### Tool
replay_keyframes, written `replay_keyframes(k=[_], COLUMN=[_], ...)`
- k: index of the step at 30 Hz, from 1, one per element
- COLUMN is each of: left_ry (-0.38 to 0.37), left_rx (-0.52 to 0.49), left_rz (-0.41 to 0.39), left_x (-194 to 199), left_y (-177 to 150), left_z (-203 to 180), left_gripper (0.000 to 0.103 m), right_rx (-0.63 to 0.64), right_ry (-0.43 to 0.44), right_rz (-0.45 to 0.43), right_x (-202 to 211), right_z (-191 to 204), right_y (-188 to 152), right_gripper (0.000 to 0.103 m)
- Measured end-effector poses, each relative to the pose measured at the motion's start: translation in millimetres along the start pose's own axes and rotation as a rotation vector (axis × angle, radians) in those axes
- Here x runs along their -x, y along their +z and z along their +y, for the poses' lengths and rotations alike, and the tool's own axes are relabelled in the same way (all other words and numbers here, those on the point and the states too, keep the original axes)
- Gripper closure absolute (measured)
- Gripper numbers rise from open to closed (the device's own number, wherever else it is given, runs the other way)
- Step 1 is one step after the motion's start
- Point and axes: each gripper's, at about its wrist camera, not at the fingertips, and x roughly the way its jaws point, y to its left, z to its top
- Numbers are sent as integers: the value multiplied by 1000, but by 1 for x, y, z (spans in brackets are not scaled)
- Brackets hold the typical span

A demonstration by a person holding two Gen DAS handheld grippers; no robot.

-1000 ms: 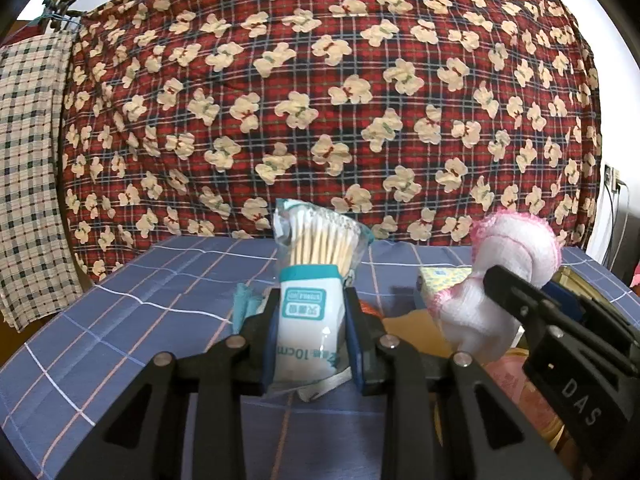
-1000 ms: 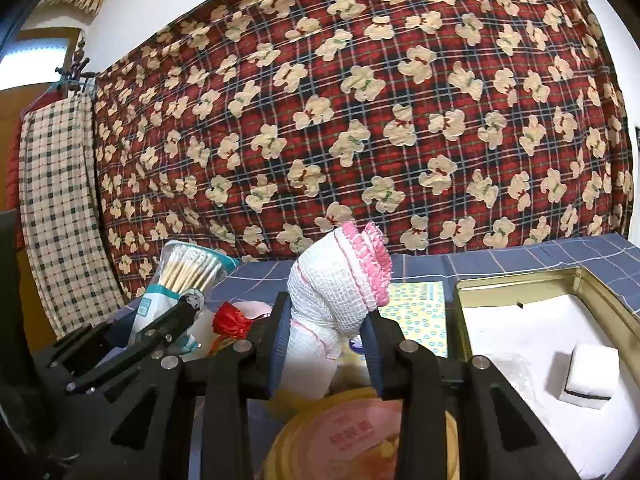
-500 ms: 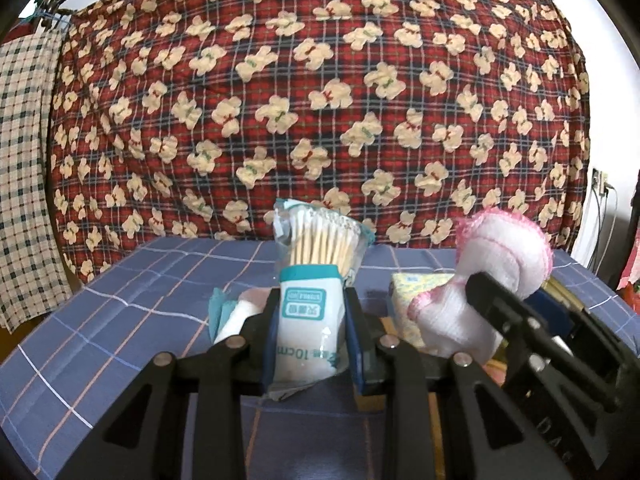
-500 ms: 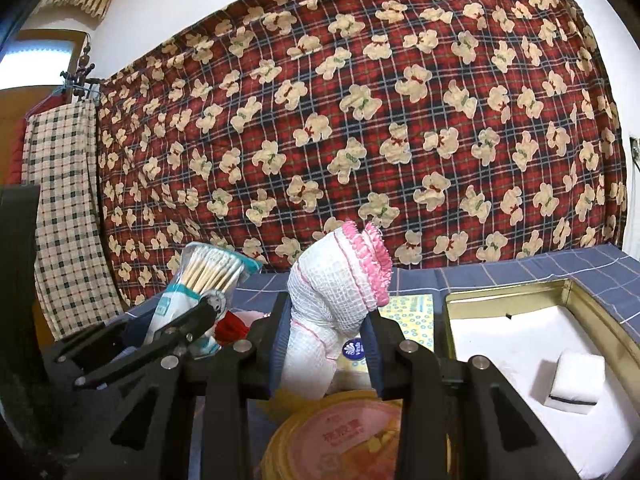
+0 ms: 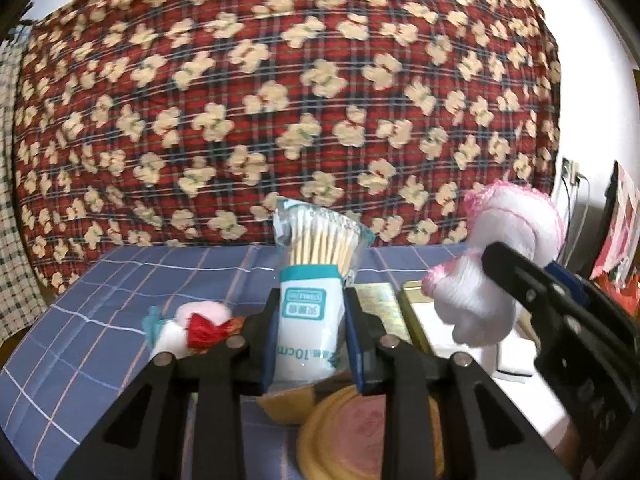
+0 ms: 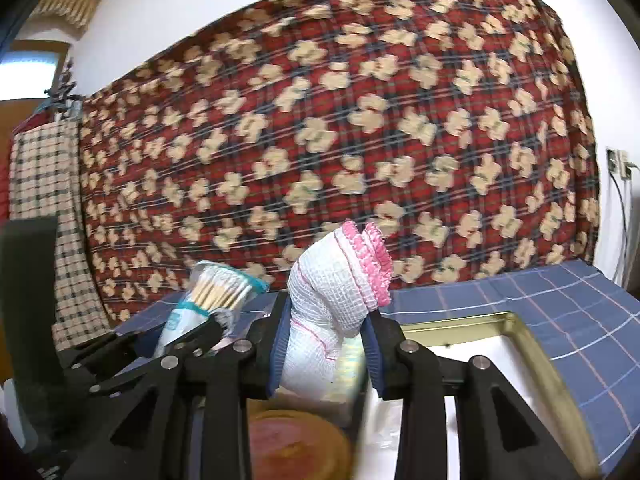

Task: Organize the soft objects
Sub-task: 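Carry the swab pack and towel roll with both tools over the gold tray, then open the left tool over the tray while the right tool releases the towel roll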

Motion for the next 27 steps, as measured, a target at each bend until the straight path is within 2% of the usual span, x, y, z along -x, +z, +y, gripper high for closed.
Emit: replay_keyframes(k=[7, 10, 17, 19, 20, 21, 22, 24, 27], left_ry=[-73, -139, -226, -236, -235, -228, -227, -231, -217], left_rx=[-35, -40, -91, -118, -127, -135, -139, -140, -150], left_rz=[58, 110, 175, 197, 197, 197, 197, 189, 159], left_x=[-10, -17, -28, -32, -34, -34, -35, -32, -24], left_y=[5, 5, -5, -9, -11, -13, -14, -14, -11], left_z=[-36, -55, -101, -114, -118, -121, -123, -123, -117], left_gripper=[76, 76, 75, 69, 67, 56, 46, 38, 34], right_rx=[-44, -56, -66, -77, -93, -100, -103, -104, -92], right_ry=[-65, -101, -172, -178, -188, -195, -197, -208, -229], right_rz=[65, 109, 243, 274, 277, 277, 274, 262, 241], right_x=[-9, -15, -29, -32, -31, -30, -29, -26, -21], right_z=[-53, -74, -117, -126, -132, -136, -138, -141, -140], right_y=[9, 10, 4, 0, -2, -3, -4, -4, -2], right_gripper=[65, 65, 63, 50, 39, 30, 28, 28, 28])
